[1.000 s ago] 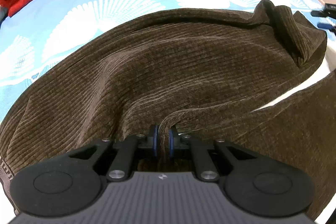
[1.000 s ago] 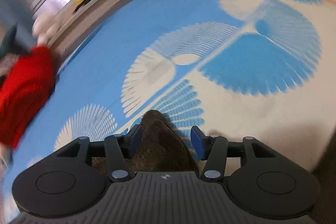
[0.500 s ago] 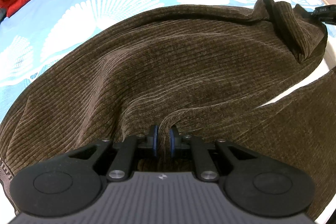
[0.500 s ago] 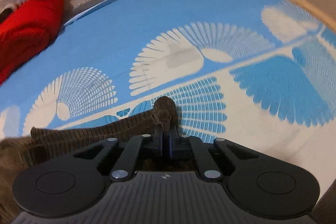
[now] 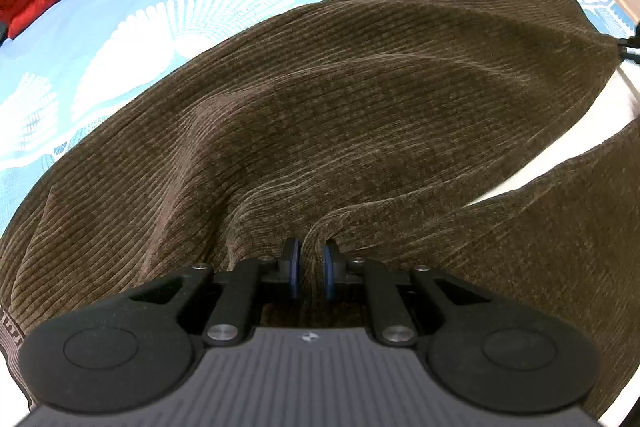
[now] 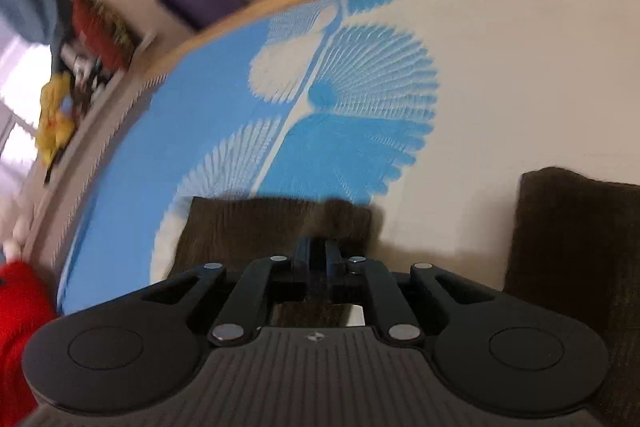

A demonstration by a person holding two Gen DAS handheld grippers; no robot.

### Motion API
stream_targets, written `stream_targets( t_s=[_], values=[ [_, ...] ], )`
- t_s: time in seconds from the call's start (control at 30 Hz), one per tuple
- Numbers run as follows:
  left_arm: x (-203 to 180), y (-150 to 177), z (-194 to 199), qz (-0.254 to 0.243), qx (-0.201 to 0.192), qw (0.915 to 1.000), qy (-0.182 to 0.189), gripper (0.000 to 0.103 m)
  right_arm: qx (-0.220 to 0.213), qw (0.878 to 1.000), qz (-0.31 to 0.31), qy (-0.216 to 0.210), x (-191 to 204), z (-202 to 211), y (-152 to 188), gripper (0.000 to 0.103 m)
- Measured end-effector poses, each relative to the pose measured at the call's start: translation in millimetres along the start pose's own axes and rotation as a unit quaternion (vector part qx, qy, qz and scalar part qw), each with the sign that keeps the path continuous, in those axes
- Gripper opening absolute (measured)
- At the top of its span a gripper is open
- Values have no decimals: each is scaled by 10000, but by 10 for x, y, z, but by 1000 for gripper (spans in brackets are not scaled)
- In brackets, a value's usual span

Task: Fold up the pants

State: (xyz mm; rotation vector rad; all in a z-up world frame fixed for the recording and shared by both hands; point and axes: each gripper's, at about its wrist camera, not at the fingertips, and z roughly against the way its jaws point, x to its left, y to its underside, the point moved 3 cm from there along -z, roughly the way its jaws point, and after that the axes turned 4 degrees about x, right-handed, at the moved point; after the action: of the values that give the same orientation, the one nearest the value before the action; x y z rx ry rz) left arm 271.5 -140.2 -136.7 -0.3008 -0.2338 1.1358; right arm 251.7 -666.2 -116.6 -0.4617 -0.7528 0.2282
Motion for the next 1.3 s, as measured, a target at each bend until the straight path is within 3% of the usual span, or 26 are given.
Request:
stream_targets(
  t_s=[0.03, 0.07, 0.13, 0.33, 0.37, 0.4, 0.5, 0.6, 0.67, 0.73, 0.83, 0.93, 1.0, 1.1, 1.13, 1.3],
  values=[
    [-6, -4, 2, -6, -1, 10000, -3, 14, 149, 9999, -22, -23, 2, -49, 33, 26],
    [-14, -6, 0, -14, -3, 10000, -9, 14, 224, 9997, -48, -23, -21, -74, 51, 42],
    [-18, -8, 0, -47, -2, 10000, -1, 15, 235, 9996, -81, 128, -55, -99, 66, 50],
    [12, 7, 67, -40, -121, 9999, 81, 16, 76, 9998, -155, 114, -72, -178, 26, 48],
    [20, 13, 73, -54, -134, 9999, 91, 16, 50, 9999, -81, 99, -61, -190, 11, 39],
    [26, 22, 73, -77, -136, 9998, 99, 16, 20, 10000, -35, 74, -59, -194, 2, 18],
    [46, 31, 70, -148, -138, 9997, 135, 15, -157, 9998, -39, 62, -49, -149, -28, 8],
    [76, 27, 81, -171, -125, 9990, 395, 15, -714, 9967, -86, 379, 22, 145, -62, 7],
    [48, 49, 72, -318, -48, 9981, 524, 15, -961, 9914, -156, 879, -79, 268, -84, 7],
    [29, 85, 92, -515, 19, 9970, 584, 16, -698, 9917, -275, 1040, -257, 194, -94, 8],
    [146, 94, 264, -410, -16, 9942, 998, 28, -266, 9915, -531, 1160, -462, 138, -128, 23],
    [355, 107, 481, -75, -362, 9897, 1380, 28, -571, 9902, -454, 1193, -363, 366, -153, 27],
    [476, 174, 508, 91, -427, 9869, 1554, 28, -727, 9924, -131, 981, -180, 568, -158, 31],
    [524, 351, 254, 21, -106, 9935, 1133, 29, -878, 9944, 305, 506, 97, 925, -84, 34],
    [537, 404, 183, 83, -36, 9931, 1166, 32, -897, 9945, 432, 327, 180, 1039, -55, 34],
    [586, 412, 571, 412, -458, 9933, 982, 32, -859, 9797, 1701, -625, 627, 1785, 342, 40]
  ],
)
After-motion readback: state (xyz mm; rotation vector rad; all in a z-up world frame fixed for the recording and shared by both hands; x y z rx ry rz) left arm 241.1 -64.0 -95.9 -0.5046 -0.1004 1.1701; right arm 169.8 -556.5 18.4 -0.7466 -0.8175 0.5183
